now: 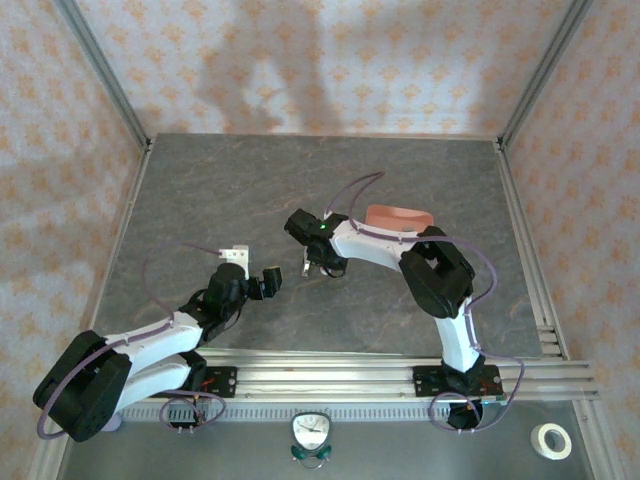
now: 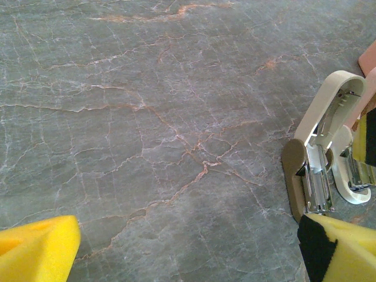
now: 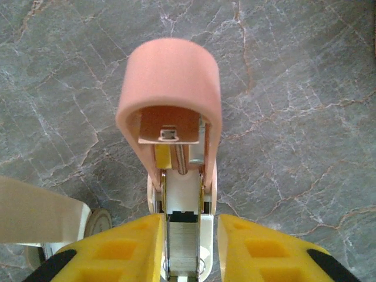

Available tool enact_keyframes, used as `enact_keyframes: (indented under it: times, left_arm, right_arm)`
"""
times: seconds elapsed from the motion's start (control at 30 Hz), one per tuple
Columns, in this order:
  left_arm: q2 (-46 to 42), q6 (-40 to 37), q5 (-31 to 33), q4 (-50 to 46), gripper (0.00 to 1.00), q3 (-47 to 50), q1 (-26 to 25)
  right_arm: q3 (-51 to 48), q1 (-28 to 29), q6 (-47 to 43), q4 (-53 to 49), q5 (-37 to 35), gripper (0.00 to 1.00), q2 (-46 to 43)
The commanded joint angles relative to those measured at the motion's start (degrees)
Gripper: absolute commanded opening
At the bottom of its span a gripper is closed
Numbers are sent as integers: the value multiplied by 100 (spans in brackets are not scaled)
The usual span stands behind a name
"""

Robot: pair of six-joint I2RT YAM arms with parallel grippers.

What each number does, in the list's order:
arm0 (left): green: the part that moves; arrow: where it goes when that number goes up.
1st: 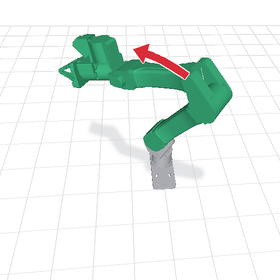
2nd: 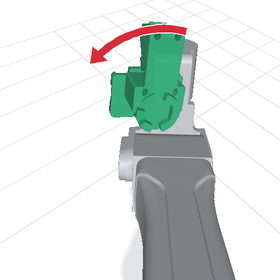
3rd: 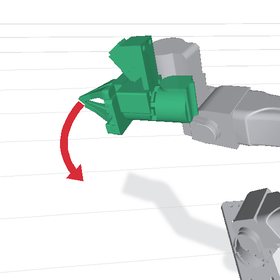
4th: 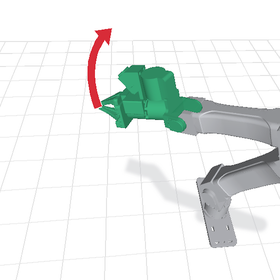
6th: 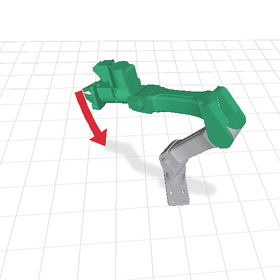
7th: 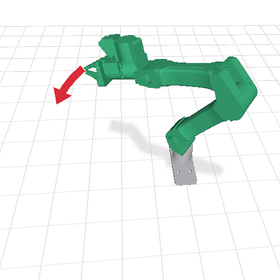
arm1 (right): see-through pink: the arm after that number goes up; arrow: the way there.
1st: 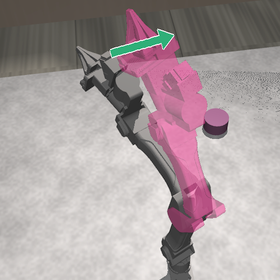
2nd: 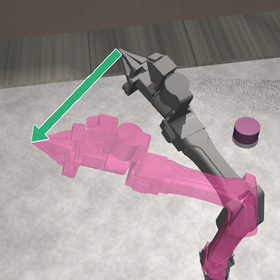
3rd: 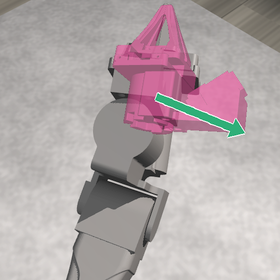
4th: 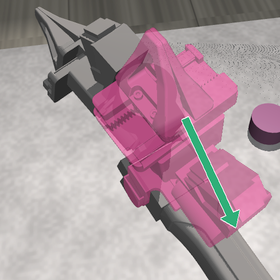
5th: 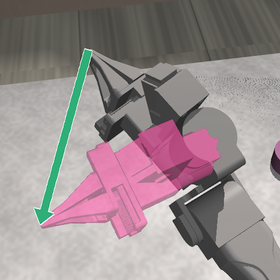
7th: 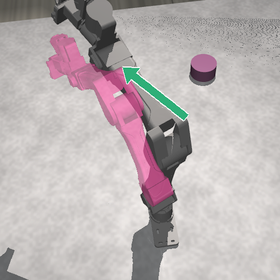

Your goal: Load the staples into the stapler

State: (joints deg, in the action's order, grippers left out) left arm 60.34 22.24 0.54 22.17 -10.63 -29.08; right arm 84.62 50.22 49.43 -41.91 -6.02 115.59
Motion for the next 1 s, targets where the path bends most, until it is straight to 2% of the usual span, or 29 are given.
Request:
enact_keyframes:
  times: [0.0,0.2,0.33,0.63,0.8,0.97]
  left_arm:
    - [-83,-182,114,37,96,-48,58]
    - [-210,-325,-7,-318,96,-344,60]
    - [-443,-429,-54,-613,95,-532,57]
    - [-691,-901,-54,-1343,95,-1221,60]
    - [-378,-1193,-93,-1538,95,-1646,60]
    - [72,-1294,-223,-1438,95,-1900,60]
  right_arm:
    - [188,32,-45,-232,-336,31,-220]
    - [20,-1,-48,-409,-582,31,-845]
    - [-238,-248,-106,-559,-510,32,-1417]
    - [-462,-1485,-387,-1332,-4,32,-2073]
    - [-567,-2193,-460,-1408,210,32,-2026]
    - [-587,-2694,-122,-1239,221,31,-1783]
